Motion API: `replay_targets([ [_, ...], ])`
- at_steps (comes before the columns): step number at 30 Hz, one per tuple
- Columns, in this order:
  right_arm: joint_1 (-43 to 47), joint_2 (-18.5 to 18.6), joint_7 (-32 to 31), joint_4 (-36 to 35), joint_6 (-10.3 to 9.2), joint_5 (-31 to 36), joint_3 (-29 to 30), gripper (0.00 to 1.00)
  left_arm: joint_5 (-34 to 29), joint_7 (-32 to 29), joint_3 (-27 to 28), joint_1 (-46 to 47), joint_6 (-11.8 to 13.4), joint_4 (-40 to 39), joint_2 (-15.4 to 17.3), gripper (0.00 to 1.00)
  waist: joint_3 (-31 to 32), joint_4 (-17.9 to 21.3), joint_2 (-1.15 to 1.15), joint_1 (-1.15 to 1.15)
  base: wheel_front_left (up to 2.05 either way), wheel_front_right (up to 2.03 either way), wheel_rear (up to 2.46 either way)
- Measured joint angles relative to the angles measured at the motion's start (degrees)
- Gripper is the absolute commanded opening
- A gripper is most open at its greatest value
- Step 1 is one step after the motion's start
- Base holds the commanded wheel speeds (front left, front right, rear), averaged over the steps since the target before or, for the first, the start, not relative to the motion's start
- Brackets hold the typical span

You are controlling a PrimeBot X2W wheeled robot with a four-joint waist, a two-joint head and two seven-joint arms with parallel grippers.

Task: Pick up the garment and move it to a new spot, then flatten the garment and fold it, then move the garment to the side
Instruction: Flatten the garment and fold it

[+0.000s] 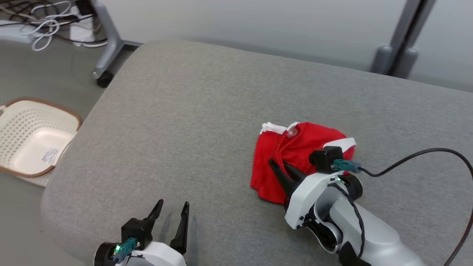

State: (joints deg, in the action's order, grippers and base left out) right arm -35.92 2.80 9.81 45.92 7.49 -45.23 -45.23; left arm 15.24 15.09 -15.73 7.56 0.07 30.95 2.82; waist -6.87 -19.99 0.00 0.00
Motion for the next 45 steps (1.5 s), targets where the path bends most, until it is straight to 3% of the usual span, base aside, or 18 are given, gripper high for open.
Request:
replay_targets([
  [5, -3.0, 0.0, 2.2, 1.5, 0.00, -1.1, -3.1, 1.00, 0.9, 0.0, -0.6, 0.0, 0.8, -0.6, 0.0, 1.00, -0.7, -2.4, 0.00, 0.00, 0.00, 0.00, 0.00],
  [11, -4.4, -0.1, 4.9, 1.6, 0.00, -1.2, -3.3, 1.00, 0.7, 0.0, 0.5, 0.0, 1.5, -2.3, 0.0, 1.00, -0.2, 0.1, 0.00, 0.00, 0.00, 0.00, 0.00],
  [17, -3.7, 0.1, 5.1, -1.6, 0.00, 4.7, 6.7, 1.00, 0.1, 0.0, 2.1, 0.4, 1.8, -3.6, 0.0, 1.00, 0.1, 4.6, 0.00, 0.00, 0.00, 0.00, 0.00],
  [27, 8.1, 1.0, 5.2, -9.9, 0.00, 20.9, 27.8, 1.00, -2.6, 0.0, 6.1, 0.6, 2.0, -6.2, 0.0, 1.00, 0.7, 11.5, 0.00, 0.00, 0.00, 0.00, 0.00],
  [30, 12.1, 0.7, 5.2, -12.5, 0.00, 25.9, 31.8, 1.00, -3.4, 0.0, 7.1, -0.3, 1.9, -6.9, 0.0, 1.00, 1.1, 13.2, 0.00, 0.00, 0.00, 0.00, 0.00],
  [36, 18.7, 0.1, 5.2, -15.4, 0.00, 30.6, 34.9, 1.00, -5.3, 0.0, 8.8, -2.4, 1.5, -8.0, 0.0, 1.00, 2.3, 16.3, 0.00, 0.00, 0.00, 0.00, 0.00],
  [45, 26.7, 0.0, 5.2, -18.6, 0.00, 29.4, 35.3, 1.00, -5.9, 0.0, 10.8, -6.0, 1.4, -8.6, 0.0, 1.00, 4.9, 19.2, 0.00, 0.00, 0.00, 0.00, 0.00],
])
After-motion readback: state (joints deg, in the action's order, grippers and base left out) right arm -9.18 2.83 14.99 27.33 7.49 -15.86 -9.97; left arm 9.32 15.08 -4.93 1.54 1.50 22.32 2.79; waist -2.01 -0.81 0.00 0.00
